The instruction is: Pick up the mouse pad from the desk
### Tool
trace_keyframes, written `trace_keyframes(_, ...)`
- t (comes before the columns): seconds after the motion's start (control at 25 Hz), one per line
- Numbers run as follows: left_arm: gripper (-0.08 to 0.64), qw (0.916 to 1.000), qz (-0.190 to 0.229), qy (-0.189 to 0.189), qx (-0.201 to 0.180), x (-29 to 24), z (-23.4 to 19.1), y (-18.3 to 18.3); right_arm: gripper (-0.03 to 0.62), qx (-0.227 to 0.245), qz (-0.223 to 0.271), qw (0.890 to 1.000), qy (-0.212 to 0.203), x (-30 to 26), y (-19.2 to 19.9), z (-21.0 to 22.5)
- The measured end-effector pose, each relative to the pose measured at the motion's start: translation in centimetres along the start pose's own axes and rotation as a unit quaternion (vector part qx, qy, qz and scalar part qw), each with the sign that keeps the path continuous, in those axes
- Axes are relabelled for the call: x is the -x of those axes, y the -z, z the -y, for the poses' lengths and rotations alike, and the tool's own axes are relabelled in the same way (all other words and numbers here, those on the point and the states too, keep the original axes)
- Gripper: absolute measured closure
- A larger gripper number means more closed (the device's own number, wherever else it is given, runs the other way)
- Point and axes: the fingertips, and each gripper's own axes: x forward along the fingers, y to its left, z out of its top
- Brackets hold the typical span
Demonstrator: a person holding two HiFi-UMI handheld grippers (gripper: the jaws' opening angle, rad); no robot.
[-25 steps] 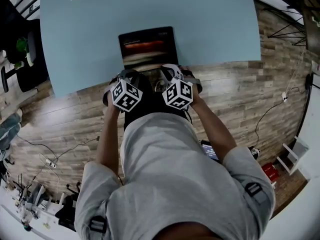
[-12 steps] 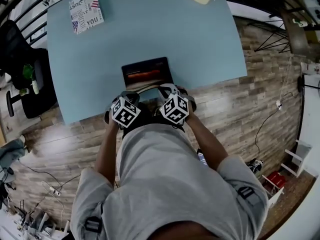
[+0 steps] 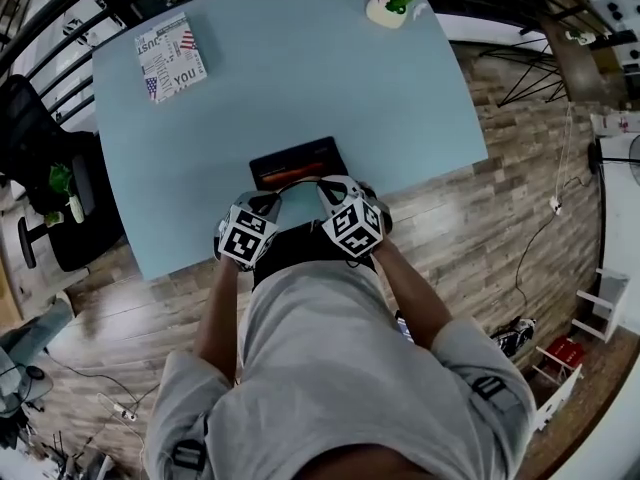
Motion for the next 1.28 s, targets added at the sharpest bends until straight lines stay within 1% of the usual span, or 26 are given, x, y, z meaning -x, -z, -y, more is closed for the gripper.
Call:
trace_keyframes(0.12,0.535,0.9994,0.026,-0.004,0.022,0.9,-0.8,-1.7,0.574,-0.019,0.022,1.000,-0.002,0.3,-1.7,0.8)
trace_keyframes(0.24,0.535,0.9983,0.047,-0.004,0.033,1.0,-1.7,-3.5,0.575,-0.030,0.038,0.999,0.000,0.1,-3.3,2.2)
trace_keyframes(0.4,0.535,0.9976,0.055,-0.021,0.036,0.5,-3.1,-5.2,0.575,-0.041,0.048,0.998,-0.007,-0.5,-4.4,3.8)
trace_keyframes(0.56,0.535,0.9959,0.062,-0.041,0.052,0.6,-5.0,-6.8,0.574,-0.062,0.060,0.996,-0.019,-1.1,-5.7,5.4)
trace_keyframes(0.76,0.535,0.9916,0.098,-0.044,0.072,1.1,-6.9,-9.9,0.574,-0.073,0.084,0.994,-0.025,-1.6,-8.3,7.8)
trace_keyframes(0.92,0.535,0.9895,0.116,-0.049,0.071,1.5,-7.3,-12.3,0.575,-0.090,0.105,0.990,-0.032,-0.9,-10.3,9.4)
trace_keyframes(1.08,0.535,0.9885,0.128,-0.050,0.062,1.6,-7.5,-14.6,0.575,-0.093,0.122,0.988,-0.024,-0.7,-11.9,10.9)
trace_keyframes(1.28,0.535,0.9831,0.160,-0.052,0.072,1.9,-7.8,-17.0,0.575,-0.096,0.139,0.986,-0.017,-0.4,-13.4,12.1)
